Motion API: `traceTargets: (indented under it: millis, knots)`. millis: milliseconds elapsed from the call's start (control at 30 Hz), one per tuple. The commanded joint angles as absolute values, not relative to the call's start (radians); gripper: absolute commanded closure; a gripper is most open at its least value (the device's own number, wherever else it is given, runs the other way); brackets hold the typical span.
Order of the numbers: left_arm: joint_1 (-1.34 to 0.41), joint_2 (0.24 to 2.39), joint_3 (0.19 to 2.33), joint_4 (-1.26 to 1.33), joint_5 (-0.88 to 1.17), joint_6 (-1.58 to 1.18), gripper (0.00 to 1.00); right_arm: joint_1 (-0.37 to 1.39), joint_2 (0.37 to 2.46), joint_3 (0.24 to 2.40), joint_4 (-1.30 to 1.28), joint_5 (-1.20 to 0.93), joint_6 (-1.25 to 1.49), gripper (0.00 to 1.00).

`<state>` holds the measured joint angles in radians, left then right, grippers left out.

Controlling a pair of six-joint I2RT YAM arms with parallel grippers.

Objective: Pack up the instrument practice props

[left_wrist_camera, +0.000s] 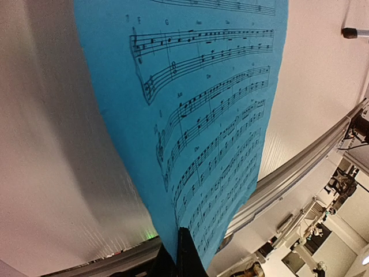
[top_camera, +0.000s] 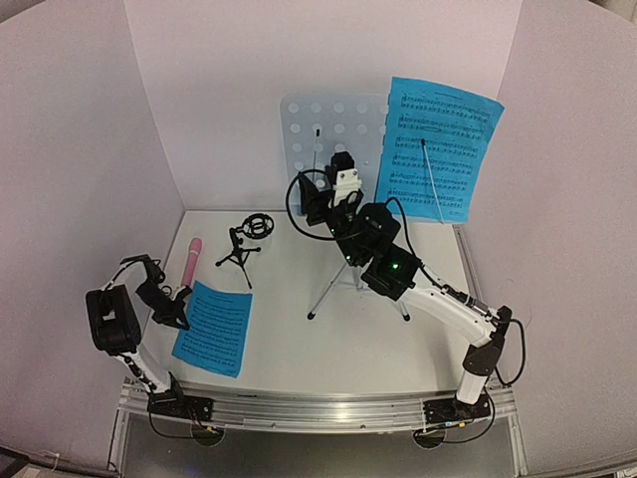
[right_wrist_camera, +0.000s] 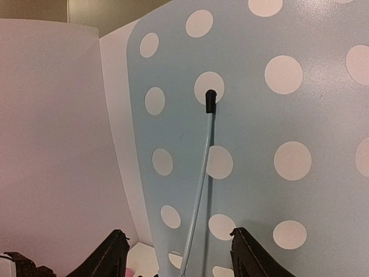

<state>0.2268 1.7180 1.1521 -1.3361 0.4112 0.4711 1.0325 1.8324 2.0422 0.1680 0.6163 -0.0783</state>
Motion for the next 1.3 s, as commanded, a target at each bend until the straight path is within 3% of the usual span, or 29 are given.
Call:
traceTargets:
  millis: [0,900,933,1067,1267]
  knots:
    - [0.232,1.701,1.099,-1.479,0.377,0.44,1.0,1.032,1.837,2.087,0.195,0.61,-0.093,0.4]
    - [0.273,1.896,1.236,-1.324,0.397,0.335,1.0,1.033,1.829,2.069,0.195,0.618,-0.1,0.39]
    - [0.273,1.899,1.237,-1.325,0.397,0.336,0.98,1.033,1.83,2.07,0.195,0.618,-0.102,0.39]
    - [0.273,1.933,1.236,-1.366,0.4,0.375,0.71,1.033,1.837,2.078,0.195,0.618,-0.105,0.39]
    - [0.273,1.879,1.164,-1.366,0.311,0.478,0.59,1.033,1.843,2.085,0.195,0.616,-0.112,0.38]
